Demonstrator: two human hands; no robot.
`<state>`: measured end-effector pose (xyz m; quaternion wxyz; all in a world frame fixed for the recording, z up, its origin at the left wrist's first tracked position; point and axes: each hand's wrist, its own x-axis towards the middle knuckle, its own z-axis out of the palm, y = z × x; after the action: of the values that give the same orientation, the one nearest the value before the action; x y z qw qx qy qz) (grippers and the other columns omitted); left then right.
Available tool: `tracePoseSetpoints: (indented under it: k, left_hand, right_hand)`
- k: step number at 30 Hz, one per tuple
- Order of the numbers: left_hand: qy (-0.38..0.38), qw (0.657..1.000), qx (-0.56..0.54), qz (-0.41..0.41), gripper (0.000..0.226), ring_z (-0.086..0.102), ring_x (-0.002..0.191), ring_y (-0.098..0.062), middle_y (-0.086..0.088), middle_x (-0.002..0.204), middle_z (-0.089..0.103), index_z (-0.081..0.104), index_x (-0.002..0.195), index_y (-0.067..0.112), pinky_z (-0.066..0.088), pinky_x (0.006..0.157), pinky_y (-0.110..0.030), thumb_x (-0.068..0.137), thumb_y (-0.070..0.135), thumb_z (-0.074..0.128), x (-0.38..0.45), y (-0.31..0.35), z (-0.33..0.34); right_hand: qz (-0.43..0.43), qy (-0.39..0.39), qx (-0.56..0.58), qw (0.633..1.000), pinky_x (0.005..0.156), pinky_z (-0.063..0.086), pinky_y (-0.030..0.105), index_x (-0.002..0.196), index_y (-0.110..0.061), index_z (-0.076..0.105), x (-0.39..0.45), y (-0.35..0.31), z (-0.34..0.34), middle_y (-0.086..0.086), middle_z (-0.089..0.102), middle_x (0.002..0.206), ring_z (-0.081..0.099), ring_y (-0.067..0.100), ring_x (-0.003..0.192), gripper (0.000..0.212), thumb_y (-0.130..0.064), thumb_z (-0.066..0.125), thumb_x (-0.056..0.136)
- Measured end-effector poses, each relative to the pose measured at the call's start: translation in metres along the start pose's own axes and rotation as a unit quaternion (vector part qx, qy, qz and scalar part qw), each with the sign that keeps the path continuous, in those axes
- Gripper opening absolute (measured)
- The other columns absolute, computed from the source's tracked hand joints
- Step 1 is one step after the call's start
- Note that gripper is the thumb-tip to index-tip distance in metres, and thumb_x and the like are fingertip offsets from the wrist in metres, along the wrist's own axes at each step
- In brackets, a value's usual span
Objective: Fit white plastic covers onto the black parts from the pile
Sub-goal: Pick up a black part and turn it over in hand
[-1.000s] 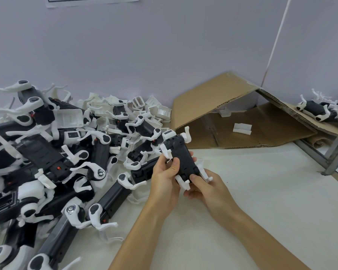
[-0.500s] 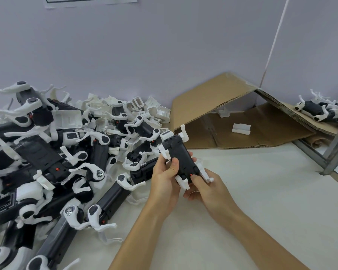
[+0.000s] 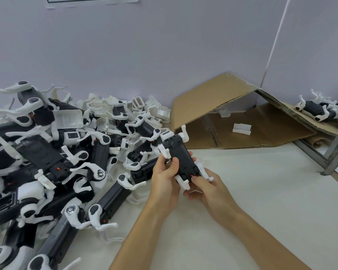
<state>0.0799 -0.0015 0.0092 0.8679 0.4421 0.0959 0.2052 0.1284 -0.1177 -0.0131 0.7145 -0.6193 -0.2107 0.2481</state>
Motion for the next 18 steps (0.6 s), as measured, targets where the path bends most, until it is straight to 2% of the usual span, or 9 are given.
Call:
tracePoseSetpoints:
  k: [2,4,6,8,9,11,14,17,18]
  left_hand:
    - [-0.005,1.000,-0.001,0.003,0.050,0.064,0.097,-0.041,-0.028,0.116,0.065,0.052,0.130,0.003,0.055,0.063,-0.038,0.084,0.021,0.055,-0.0005,0.0002,0.0012]
    - [-0.014,1.000,-0.001,0.005,0.050,0.065,0.096,-0.041,-0.030,0.119,0.065,0.052,0.131,0.002,0.056,0.060,-0.035,0.085,0.022,0.055,0.0000,-0.0006,0.0008]
    - [-0.022,1.000,0.001,0.006,0.049,0.065,0.096,-0.041,-0.029,0.118,0.065,0.052,0.130,0.001,0.056,0.061,-0.036,0.085,0.022,0.054,0.0008,-0.0013,-0.0008]
    - [-0.025,1.000,0.001,0.003,0.046,0.067,0.094,-0.038,-0.024,0.109,0.068,0.056,0.124,-0.001,0.058,0.068,-0.039,0.085,0.022,0.056,0.0017,-0.0008,-0.0025]
    - [-0.024,1.000,0.000,0.000,0.042,0.068,0.090,-0.034,-0.021,0.104,0.069,0.058,0.119,-0.002,0.059,0.071,-0.038,0.084,0.022,0.057,0.0024,0.0002,-0.0036]
    - [-0.027,1.000,-0.009,-0.005,0.037,0.070,0.077,-0.026,-0.016,0.089,0.070,0.061,0.108,-0.004,0.059,0.068,-0.032,0.081,0.021,0.060,0.0037,0.0031,-0.0056]
    - [-0.022,0.999,-0.021,-0.013,0.035,0.066,0.063,-0.016,-0.006,0.072,0.066,0.064,0.100,-0.001,0.056,0.060,-0.026,0.074,0.023,0.067,0.0051,0.0063,-0.0076]
    - [-0.016,1.000,0.019,-0.002,0.031,0.070,0.076,-0.019,-0.006,0.082,0.072,0.066,0.095,0.008,0.058,0.070,-0.032,0.072,0.027,0.072,0.0067,0.0049,-0.0084]
    - [-0.013,0.999,0.040,0.004,0.030,0.070,0.075,-0.020,-0.007,0.082,0.072,0.065,0.092,0.010,0.058,0.068,-0.032,0.072,0.030,0.074,0.0065,0.0051,-0.0079]
  right_hand:
    - [-0.007,0.012,-0.019,1.000,0.066,0.051,0.032,0.108,0.000,0.063,0.0002,0.0018,0.0000,0.013,0.070,0.083,0.064,0.022,0.069,0.021,-0.012,0.050,0.096]
    - [-0.011,0.025,-0.036,0.999,0.062,0.051,0.029,0.109,-0.004,0.063,0.0008,0.0034,0.0004,0.010,0.070,0.081,0.065,0.021,0.067,0.018,-0.008,0.047,0.101]
    - [-0.017,0.027,-0.040,0.999,0.061,0.051,0.027,0.111,-0.009,0.064,0.0013,0.0033,0.0009,0.010,0.070,0.081,0.065,0.021,0.067,0.021,-0.019,0.051,0.098]
    - [-0.014,0.008,-0.011,1.000,0.062,0.050,0.029,0.110,-0.009,0.064,0.0016,0.0030,0.0001,0.011,0.070,0.082,0.065,0.021,0.069,0.033,-0.030,0.054,0.088]
    - [-0.013,-0.007,0.014,1.000,0.062,0.050,0.029,0.108,-0.008,0.064,0.0017,0.0027,-0.0005,0.010,0.069,0.083,0.065,0.022,0.070,0.034,-0.032,0.054,0.086]
    - [-0.017,-0.023,0.072,0.997,0.062,0.050,0.030,0.105,-0.009,0.064,0.0013,0.0022,-0.0009,0.010,0.069,0.086,0.066,0.023,0.074,0.034,-0.034,0.056,0.085]
    - [-0.030,0.034,0.125,0.991,0.065,0.051,0.032,0.114,-0.013,0.063,0.0023,0.0012,-0.0028,0.011,0.067,0.095,0.065,0.022,0.081,0.045,-0.045,0.050,0.084]
    - [-0.070,0.109,0.052,0.990,0.072,0.052,0.031,0.113,-0.023,0.063,0.0016,0.0008,-0.0057,0.007,0.066,0.103,0.064,0.017,0.091,0.044,-0.051,0.040,0.088]
    - [-0.086,0.130,0.015,0.988,0.076,0.051,0.031,0.111,-0.026,0.063,0.0010,0.0004,-0.0057,0.002,0.066,0.104,0.063,0.015,0.094,0.039,-0.050,0.039,0.092]
